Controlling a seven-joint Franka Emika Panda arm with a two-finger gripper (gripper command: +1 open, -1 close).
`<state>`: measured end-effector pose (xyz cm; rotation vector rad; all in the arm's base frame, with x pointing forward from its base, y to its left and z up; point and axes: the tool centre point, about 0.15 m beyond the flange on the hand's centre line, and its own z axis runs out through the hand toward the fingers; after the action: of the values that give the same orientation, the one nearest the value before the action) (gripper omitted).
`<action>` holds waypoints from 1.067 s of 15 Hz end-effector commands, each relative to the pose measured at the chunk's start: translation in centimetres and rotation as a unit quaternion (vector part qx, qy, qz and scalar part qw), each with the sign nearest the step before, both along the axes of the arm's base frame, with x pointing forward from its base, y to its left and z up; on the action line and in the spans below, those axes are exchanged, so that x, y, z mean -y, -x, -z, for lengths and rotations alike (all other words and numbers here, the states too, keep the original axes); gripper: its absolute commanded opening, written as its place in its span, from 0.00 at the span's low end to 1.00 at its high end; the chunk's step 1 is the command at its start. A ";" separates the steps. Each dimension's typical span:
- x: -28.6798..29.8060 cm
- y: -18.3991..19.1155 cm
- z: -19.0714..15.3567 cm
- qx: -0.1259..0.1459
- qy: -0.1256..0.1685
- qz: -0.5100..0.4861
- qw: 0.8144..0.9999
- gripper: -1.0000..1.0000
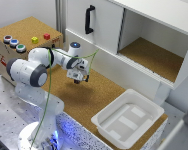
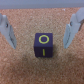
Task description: Rotate right the purple block
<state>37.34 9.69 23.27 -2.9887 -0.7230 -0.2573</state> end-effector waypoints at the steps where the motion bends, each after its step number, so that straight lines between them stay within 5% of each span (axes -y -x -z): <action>1: -1.3 -2.2 2.9 0.000 -0.005 -0.015 1.000 0.00; 10: -1.3 -2.4 1.9 0.007 0.017 -0.023 1.000 0.00; 16: -0.2 -4.1 -1.0 -0.046 -0.024 0.165 0.985 0.00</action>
<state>39.49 10.38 21.88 -3.0093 -0.5960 -0.2903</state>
